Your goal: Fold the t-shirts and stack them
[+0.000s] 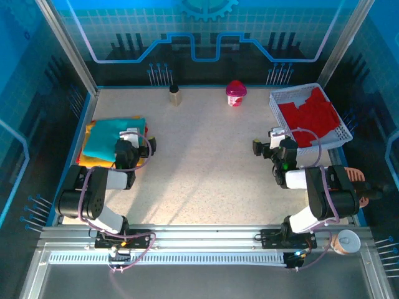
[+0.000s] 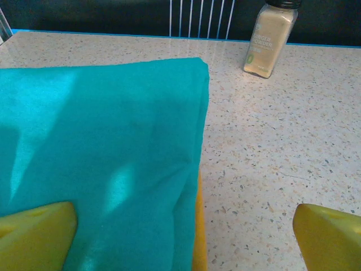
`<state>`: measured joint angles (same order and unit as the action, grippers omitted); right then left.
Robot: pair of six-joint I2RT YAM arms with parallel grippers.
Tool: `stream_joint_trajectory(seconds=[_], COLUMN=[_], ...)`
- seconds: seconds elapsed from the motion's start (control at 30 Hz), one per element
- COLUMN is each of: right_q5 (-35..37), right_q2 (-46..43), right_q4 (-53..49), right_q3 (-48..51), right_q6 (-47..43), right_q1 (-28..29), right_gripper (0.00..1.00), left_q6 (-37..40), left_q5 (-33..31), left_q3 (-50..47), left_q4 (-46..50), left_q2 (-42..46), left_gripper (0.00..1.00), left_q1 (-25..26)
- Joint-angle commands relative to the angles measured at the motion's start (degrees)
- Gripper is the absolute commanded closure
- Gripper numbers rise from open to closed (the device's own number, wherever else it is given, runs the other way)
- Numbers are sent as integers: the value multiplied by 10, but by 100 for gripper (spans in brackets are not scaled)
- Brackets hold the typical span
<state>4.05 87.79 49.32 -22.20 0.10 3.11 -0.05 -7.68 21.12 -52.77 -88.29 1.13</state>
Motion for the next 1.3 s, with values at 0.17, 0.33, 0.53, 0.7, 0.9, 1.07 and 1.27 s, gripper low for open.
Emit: stream_joint_trajectory(seconds=[0.17, 0.33, 0.53, 0.7, 0.9, 1.07, 1.27], right_q5=[6, 5, 5, 5, 8, 39, 80], right_q2=[4, 5, 5, 5, 2, -45, -140], right_q4=[15, 15, 15, 15, 20, -8, -145], right_q3=[-7, -7, -7, -7, -4, 0, -42], right_q6=[-6, -6, -6, -6, -10, -24, -21], right_q1=[8, 7, 7, 7, 10, 30, 44], right_gripper=[0, 0, 0, 0, 0, 0, 0], left_q6=[-10, -9, -9, -9, -9, -11, 12], left_q5=[-4, -4, -5, -6, -6, -9, -38], left_q3=[4, 4, 4, 4, 4, 12, 80], left_q4=[-8, -7, -8, -8, -8, 18, 189], left_q2=[-5, -5, -5, -5, -5, 12, 78], left_gripper=[1, 1, 1, 1, 1, 1, 1], left_q1=[-6, -6, -5, -5, -5, -5, 20])
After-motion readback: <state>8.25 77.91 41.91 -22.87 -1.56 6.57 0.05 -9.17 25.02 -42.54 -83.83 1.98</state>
